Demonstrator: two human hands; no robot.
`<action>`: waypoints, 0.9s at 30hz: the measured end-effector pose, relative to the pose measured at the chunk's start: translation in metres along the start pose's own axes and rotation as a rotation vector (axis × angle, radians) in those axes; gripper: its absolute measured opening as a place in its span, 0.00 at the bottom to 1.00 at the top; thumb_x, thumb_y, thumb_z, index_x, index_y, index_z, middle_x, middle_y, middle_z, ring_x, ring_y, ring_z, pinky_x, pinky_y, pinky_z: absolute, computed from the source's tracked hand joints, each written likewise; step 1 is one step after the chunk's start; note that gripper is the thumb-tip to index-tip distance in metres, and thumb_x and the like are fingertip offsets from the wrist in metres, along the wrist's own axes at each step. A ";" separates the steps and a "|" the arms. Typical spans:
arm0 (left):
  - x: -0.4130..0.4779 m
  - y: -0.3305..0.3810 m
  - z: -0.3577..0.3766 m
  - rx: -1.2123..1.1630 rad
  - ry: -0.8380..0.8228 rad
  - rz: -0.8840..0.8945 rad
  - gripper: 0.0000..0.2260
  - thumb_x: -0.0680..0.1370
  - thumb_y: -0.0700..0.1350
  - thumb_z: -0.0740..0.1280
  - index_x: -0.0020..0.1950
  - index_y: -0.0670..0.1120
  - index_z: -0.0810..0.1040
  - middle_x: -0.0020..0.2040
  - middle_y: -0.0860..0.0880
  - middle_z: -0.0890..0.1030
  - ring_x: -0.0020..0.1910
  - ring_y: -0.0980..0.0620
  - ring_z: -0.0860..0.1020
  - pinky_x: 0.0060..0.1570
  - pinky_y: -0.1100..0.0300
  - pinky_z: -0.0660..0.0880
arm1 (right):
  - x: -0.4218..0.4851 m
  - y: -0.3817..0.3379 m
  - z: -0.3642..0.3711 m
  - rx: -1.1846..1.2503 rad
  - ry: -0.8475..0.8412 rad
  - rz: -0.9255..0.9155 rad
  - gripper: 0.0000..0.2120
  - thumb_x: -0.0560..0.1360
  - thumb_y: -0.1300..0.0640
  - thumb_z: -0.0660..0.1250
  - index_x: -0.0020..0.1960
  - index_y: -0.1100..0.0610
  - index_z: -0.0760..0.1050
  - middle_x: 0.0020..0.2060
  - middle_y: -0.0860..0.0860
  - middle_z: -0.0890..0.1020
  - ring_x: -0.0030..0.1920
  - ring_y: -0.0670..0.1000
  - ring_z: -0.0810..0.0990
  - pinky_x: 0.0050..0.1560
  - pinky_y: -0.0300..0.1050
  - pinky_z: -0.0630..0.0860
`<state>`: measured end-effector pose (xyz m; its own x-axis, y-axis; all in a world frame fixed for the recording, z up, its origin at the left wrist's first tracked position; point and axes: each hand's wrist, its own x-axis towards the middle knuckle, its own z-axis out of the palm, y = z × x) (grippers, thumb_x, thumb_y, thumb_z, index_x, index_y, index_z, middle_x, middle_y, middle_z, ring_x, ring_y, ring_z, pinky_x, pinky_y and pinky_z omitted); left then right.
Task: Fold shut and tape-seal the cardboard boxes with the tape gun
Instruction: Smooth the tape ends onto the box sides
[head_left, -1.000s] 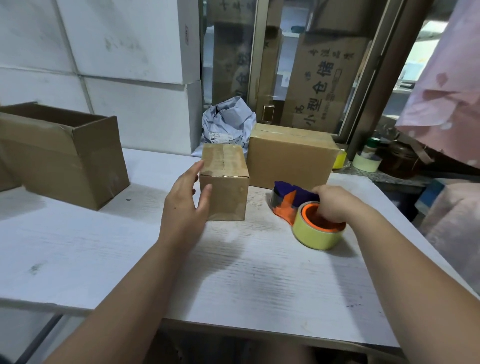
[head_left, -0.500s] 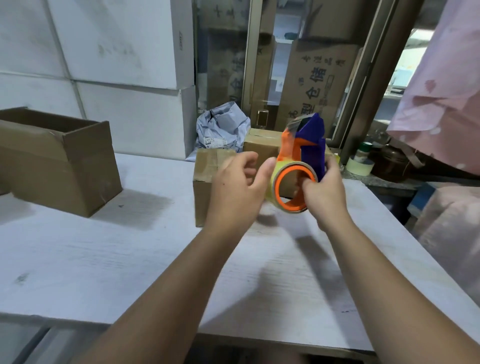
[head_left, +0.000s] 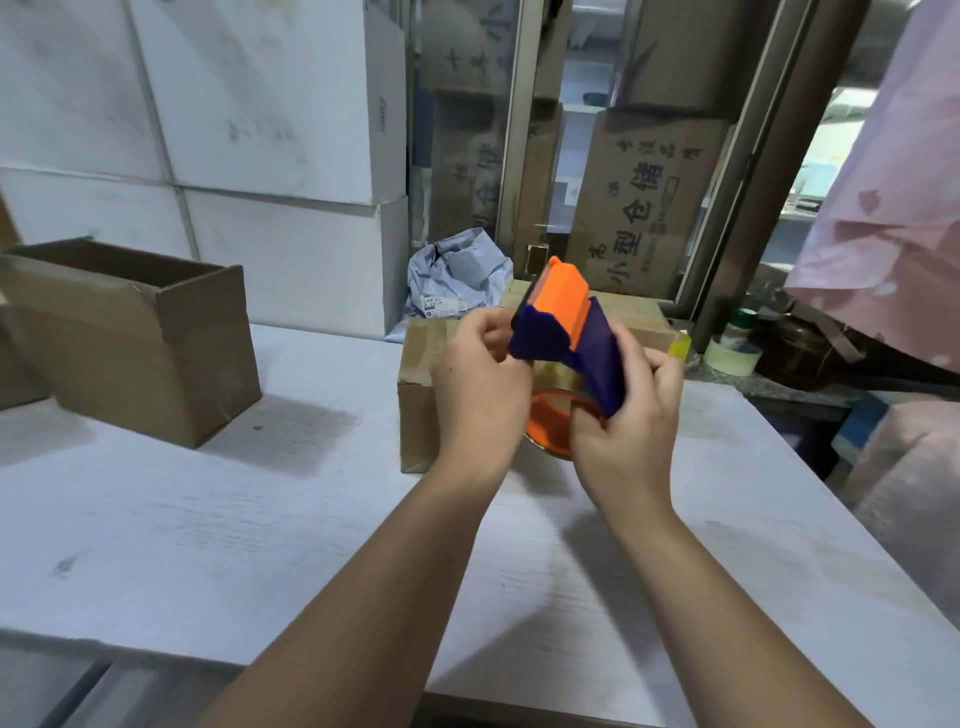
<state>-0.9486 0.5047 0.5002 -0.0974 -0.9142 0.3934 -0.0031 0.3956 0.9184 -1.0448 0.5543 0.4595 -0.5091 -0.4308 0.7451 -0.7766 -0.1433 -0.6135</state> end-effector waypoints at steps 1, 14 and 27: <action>0.000 0.000 -0.002 -0.042 0.035 -0.016 0.06 0.75 0.39 0.66 0.46 0.51 0.77 0.37 0.58 0.78 0.36 0.65 0.77 0.35 0.73 0.72 | 0.000 -0.001 -0.001 0.006 -0.001 0.008 0.34 0.62 0.65 0.60 0.69 0.58 0.69 0.52 0.51 0.65 0.53 0.50 0.69 0.55 0.29 0.65; 0.006 -0.007 -0.027 -0.221 0.037 -0.134 0.09 0.77 0.46 0.66 0.53 0.48 0.84 0.49 0.51 0.84 0.51 0.51 0.81 0.59 0.48 0.76 | 0.010 -0.007 -0.008 0.016 -0.094 -0.064 0.28 0.65 0.67 0.60 0.65 0.55 0.71 0.54 0.53 0.71 0.48 0.44 0.67 0.45 0.20 0.64; 0.011 -0.007 -0.047 -0.134 0.163 -0.012 0.06 0.74 0.46 0.72 0.37 0.52 0.80 0.32 0.56 0.80 0.33 0.61 0.76 0.38 0.66 0.74 | 0.017 0.010 -0.011 0.129 -0.183 -0.106 0.31 0.70 0.70 0.71 0.62 0.43 0.65 0.55 0.47 0.71 0.55 0.38 0.70 0.49 0.25 0.68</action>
<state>-0.9026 0.4881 0.4997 0.0645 -0.9253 0.3738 0.1301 0.3792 0.9161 -1.0654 0.5549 0.4691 -0.3427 -0.5599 0.7544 -0.7625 -0.3033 -0.5715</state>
